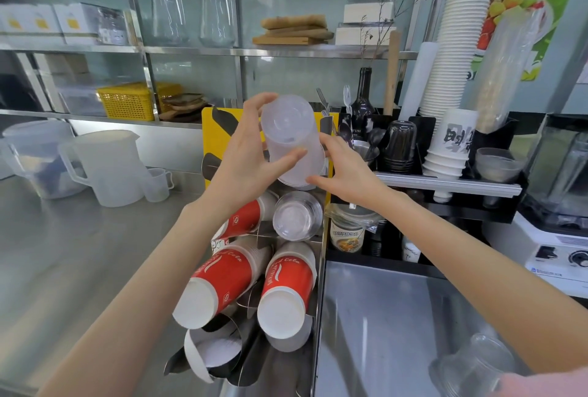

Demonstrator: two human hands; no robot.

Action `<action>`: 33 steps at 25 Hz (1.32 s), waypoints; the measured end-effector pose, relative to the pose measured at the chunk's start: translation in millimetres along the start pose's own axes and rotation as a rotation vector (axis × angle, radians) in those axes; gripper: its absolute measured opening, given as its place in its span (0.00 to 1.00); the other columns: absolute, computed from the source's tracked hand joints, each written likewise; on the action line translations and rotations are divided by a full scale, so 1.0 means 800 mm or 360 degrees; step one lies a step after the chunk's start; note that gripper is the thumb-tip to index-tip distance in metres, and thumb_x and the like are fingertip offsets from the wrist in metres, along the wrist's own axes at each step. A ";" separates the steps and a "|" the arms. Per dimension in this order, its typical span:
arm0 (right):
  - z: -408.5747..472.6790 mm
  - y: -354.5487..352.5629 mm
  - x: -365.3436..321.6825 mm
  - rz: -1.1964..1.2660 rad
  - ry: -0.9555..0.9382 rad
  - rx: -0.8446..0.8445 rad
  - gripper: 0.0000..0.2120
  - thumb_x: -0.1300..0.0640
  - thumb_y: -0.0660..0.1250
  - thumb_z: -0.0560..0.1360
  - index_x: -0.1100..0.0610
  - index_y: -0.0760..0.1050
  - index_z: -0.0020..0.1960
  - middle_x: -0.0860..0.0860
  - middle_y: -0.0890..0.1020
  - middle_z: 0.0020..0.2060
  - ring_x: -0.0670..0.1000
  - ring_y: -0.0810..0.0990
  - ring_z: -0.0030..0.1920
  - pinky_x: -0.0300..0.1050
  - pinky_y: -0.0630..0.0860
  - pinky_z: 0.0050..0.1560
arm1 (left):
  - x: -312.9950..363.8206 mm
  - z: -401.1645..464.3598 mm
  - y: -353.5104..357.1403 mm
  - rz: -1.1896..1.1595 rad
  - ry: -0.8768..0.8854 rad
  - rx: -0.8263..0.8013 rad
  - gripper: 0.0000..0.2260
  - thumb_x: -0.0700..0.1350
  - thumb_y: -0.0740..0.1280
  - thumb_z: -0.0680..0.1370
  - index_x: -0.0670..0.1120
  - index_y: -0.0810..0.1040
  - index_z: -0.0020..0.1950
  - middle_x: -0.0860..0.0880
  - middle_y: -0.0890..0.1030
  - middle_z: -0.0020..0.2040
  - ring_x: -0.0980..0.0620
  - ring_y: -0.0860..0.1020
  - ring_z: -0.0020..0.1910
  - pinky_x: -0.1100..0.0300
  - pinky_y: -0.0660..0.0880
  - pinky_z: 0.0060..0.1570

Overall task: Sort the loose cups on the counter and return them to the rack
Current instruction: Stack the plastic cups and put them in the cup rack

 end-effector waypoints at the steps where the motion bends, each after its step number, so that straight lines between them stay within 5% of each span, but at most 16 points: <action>1: 0.000 0.000 0.000 0.0004 -0.0004 0.0008 0.34 0.57 0.69 0.69 0.54 0.57 0.71 0.56 0.68 0.64 0.54 0.70 0.64 0.41 0.63 0.60 | 0.000 -0.002 0.002 -0.0003 0.0012 -0.0004 0.33 0.50 0.72 0.68 0.45 0.59 0.66 0.49 0.69 0.62 0.53 0.71 0.59 0.74 0.73 0.50; 4: 0.003 -0.003 0.000 -0.0007 0.0004 0.0019 0.34 0.58 0.69 0.69 0.54 0.57 0.71 0.57 0.68 0.64 0.54 0.70 0.64 0.42 0.64 0.61 | -0.002 -0.004 0.007 0.0004 0.0042 -0.0018 0.33 0.54 0.69 0.66 0.45 0.59 0.66 0.50 0.67 0.61 0.52 0.70 0.60 0.60 0.73 0.57; 9: 0.005 0.001 0.009 -0.0070 0.0057 -0.0030 0.35 0.56 0.68 0.71 0.55 0.55 0.72 0.57 0.66 0.68 0.55 0.67 0.67 0.50 0.64 0.66 | -0.017 -0.003 0.041 0.0154 0.0031 -0.0148 0.31 0.47 0.69 0.68 0.37 0.59 0.64 0.41 0.67 0.62 0.50 0.68 0.59 0.78 0.62 0.55; 11: 0.001 0.003 0.004 -0.0077 0.0007 -0.0027 0.34 0.55 0.67 0.71 0.54 0.55 0.72 0.56 0.66 0.69 0.55 0.66 0.68 0.51 0.65 0.67 | -0.032 -0.005 0.053 0.0176 -0.0017 -0.0196 0.31 0.45 0.71 0.68 0.37 0.59 0.64 0.39 0.68 0.62 0.49 0.68 0.59 0.78 0.61 0.54; 17: -0.004 0.019 0.003 -0.0129 0.0031 -0.0173 0.33 0.54 0.64 0.74 0.56 0.51 0.73 0.55 0.61 0.72 0.55 0.63 0.71 0.50 0.62 0.69 | -0.058 -0.010 0.063 0.0524 -0.0160 -0.0322 0.28 0.47 0.71 0.71 0.40 0.62 0.65 0.41 0.71 0.64 0.44 0.72 0.62 0.54 0.70 0.56; 22: -0.009 0.020 0.005 -0.0129 0.0072 -0.0198 0.32 0.54 0.62 0.75 0.56 0.49 0.74 0.56 0.60 0.74 0.55 0.61 0.72 0.48 0.60 0.70 | -0.055 -0.014 0.064 0.0651 -0.0194 -0.0415 0.28 0.47 0.69 0.72 0.41 0.62 0.67 0.41 0.71 0.67 0.43 0.70 0.65 0.46 0.70 0.61; 28: -0.035 0.003 0.004 -0.0395 0.0013 -0.0061 0.31 0.52 0.60 0.76 0.54 0.49 0.74 0.54 0.53 0.75 0.54 0.49 0.76 0.53 0.48 0.75 | -0.024 -0.019 0.064 0.1191 -0.0078 -0.0442 0.30 0.55 0.56 0.78 0.44 0.49 0.74 0.45 0.52 0.77 0.47 0.48 0.76 0.43 0.45 0.73; 33: -0.077 -0.023 0.019 -0.0774 0.0117 0.0009 0.33 0.46 0.58 0.75 0.51 0.45 0.74 0.52 0.45 0.76 0.54 0.39 0.76 0.57 0.38 0.73 | 0.014 -0.030 0.084 0.1230 -0.0039 -0.0492 0.33 0.59 0.54 0.77 0.46 0.43 0.74 0.43 0.46 0.77 0.41 0.42 0.75 0.39 0.40 0.71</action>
Point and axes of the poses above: each hand's wrist, its own z-axis towards the middle knuckle, its own y-axis out of the palm, x = y × z, the point moved 7 cm from there along z, towards the middle knuckle
